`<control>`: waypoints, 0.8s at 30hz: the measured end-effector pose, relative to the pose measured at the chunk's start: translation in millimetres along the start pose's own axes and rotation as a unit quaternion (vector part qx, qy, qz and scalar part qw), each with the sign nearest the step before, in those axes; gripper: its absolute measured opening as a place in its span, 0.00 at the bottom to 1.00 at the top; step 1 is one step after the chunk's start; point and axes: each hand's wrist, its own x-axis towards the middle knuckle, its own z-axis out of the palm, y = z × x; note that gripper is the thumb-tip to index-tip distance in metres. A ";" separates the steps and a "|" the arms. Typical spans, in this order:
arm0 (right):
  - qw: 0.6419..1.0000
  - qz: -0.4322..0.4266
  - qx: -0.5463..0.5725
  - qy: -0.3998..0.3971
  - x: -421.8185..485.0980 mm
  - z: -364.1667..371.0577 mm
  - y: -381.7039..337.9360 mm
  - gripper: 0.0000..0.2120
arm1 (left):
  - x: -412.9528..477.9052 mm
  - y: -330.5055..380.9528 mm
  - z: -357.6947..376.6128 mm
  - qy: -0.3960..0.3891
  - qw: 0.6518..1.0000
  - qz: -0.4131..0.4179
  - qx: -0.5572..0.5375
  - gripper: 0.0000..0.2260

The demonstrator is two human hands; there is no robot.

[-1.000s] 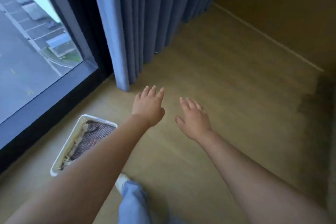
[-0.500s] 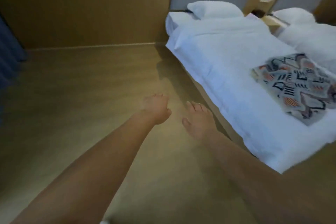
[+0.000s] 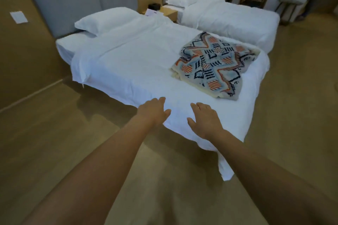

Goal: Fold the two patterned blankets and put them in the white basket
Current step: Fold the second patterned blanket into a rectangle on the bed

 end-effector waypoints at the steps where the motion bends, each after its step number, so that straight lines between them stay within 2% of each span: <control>1: 1.000 0.013 0.000 0.000 15.3 -0.4 12.8 0.26 | 23.9 5.1 -2.3 -0.006 1.000 0.007 0.008 0.26; 8: 0.996 0.079 0.003 -0.035 112.8 22.6 106.5 0.26 | 176.7 37.0 20.5 -0.057 0.998 0.015 0.019 0.25; 14: 0.993 0.084 0.019 -0.083 209.1 52.8 174.2 0.26 | 288.9 52.5 48.7 -0.092 0.995 -0.006 0.038 0.25; 19: 0.990 0.061 0.013 -0.126 275.5 65.1 197.3 0.25 | 356.3 47.5 46.7 -0.113 0.992 -0.026 0.046 0.26; 24: 0.990 0.040 0.017 -0.133 350.0 82.4 190.3 0.23 | 425.9 26.2 41.1 -0.099 0.993 -0.038 0.054 0.25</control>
